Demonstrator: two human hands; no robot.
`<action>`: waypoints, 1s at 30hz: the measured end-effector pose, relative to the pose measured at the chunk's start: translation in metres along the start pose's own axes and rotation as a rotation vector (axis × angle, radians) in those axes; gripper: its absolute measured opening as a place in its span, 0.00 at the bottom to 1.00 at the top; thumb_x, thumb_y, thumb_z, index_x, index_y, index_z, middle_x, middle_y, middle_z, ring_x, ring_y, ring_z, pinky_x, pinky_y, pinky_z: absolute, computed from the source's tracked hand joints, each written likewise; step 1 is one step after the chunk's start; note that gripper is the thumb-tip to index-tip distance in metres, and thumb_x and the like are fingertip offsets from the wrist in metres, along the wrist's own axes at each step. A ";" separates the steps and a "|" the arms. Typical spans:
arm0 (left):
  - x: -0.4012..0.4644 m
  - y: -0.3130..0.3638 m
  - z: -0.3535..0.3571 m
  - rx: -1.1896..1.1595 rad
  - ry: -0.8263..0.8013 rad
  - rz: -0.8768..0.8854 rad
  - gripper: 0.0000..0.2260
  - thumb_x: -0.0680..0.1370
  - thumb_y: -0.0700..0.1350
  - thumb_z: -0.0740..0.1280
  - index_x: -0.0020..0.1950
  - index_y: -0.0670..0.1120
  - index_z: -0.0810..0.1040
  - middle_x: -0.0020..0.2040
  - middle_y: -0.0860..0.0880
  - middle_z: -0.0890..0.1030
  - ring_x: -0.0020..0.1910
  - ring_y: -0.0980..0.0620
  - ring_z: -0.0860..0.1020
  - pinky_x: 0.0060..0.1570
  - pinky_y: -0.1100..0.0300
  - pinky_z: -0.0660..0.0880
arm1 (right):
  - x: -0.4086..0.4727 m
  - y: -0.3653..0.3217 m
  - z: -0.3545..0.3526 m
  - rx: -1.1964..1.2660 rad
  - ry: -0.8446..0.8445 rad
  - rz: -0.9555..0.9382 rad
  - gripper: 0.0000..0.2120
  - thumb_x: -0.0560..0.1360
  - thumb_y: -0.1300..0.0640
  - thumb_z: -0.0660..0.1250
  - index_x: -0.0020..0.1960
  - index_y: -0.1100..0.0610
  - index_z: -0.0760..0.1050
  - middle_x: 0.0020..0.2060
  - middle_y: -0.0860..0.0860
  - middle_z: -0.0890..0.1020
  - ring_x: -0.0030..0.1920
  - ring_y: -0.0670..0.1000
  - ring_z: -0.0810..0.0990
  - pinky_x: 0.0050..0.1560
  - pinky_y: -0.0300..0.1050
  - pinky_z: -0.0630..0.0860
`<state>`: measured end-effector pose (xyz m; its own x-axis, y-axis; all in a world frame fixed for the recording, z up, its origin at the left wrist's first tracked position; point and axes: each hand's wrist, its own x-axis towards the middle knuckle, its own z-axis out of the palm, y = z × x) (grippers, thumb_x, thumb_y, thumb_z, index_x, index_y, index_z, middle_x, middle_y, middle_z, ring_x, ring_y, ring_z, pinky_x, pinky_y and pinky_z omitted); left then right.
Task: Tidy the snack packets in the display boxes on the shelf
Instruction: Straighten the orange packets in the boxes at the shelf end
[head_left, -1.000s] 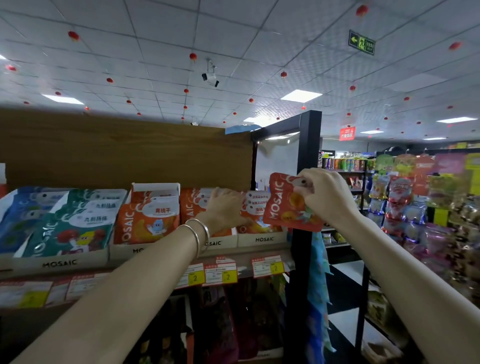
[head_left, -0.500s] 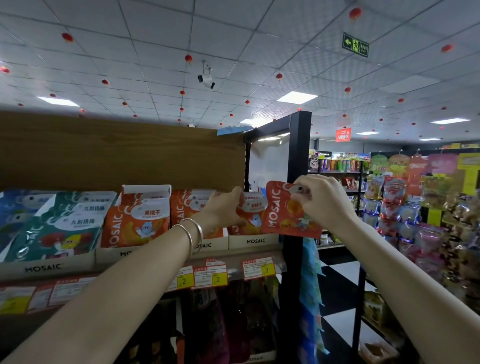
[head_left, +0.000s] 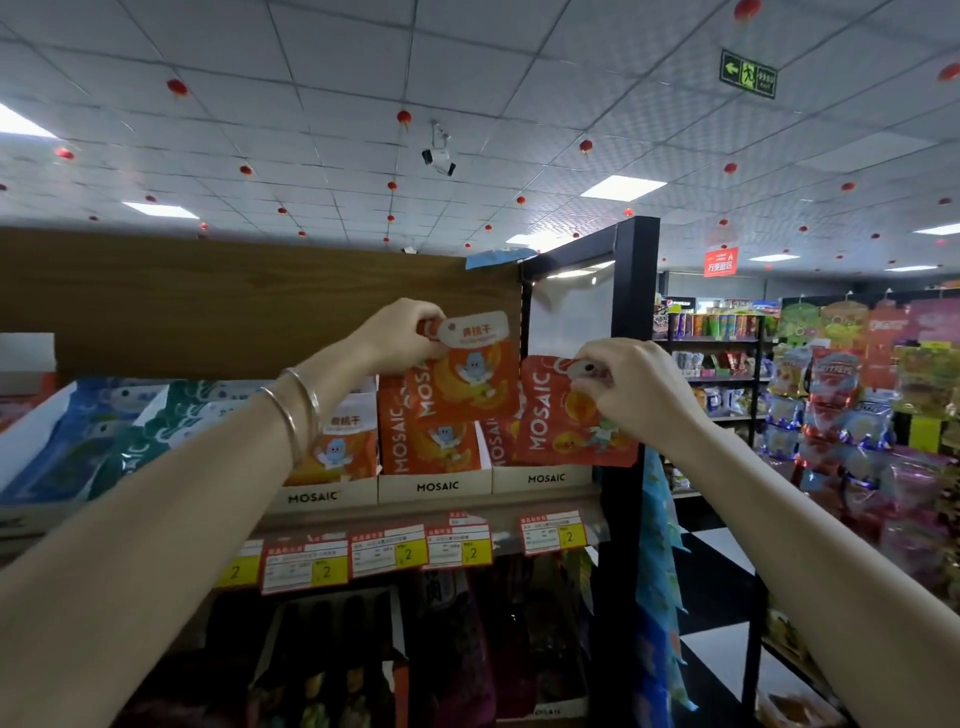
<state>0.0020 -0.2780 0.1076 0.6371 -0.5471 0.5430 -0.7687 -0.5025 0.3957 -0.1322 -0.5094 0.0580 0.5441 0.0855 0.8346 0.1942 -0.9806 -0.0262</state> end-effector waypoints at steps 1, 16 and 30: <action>-0.005 -0.004 -0.003 0.021 -0.021 -0.021 0.07 0.75 0.48 0.68 0.51 0.47 0.77 0.46 0.51 0.81 0.44 0.55 0.80 0.43 0.60 0.76 | 0.002 -0.002 0.002 -0.002 -0.008 -0.003 0.04 0.72 0.58 0.69 0.44 0.59 0.79 0.39 0.53 0.83 0.41 0.54 0.79 0.48 0.53 0.75; -0.021 -0.025 0.030 0.353 0.058 -0.074 0.06 0.77 0.45 0.63 0.53 0.48 0.76 0.47 0.50 0.81 0.47 0.48 0.79 0.55 0.46 0.73 | 0.039 -0.010 0.046 -0.146 -0.126 -0.021 0.04 0.73 0.61 0.64 0.44 0.57 0.78 0.40 0.52 0.82 0.42 0.53 0.79 0.57 0.51 0.68; -0.030 -0.051 0.042 0.599 0.077 -0.051 0.16 0.73 0.55 0.65 0.58 0.51 0.76 0.60 0.47 0.74 0.62 0.44 0.66 0.61 0.47 0.62 | 0.055 0.007 0.090 -0.051 -0.392 0.235 0.05 0.73 0.56 0.67 0.48 0.49 0.77 0.50 0.54 0.79 0.50 0.56 0.77 0.49 0.49 0.76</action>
<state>0.0238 -0.2637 0.0403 0.6492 -0.4736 0.5953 -0.5575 -0.8286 -0.0511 -0.0281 -0.4961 0.0540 0.8380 -0.0897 0.5383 -0.0066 -0.9880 -0.1544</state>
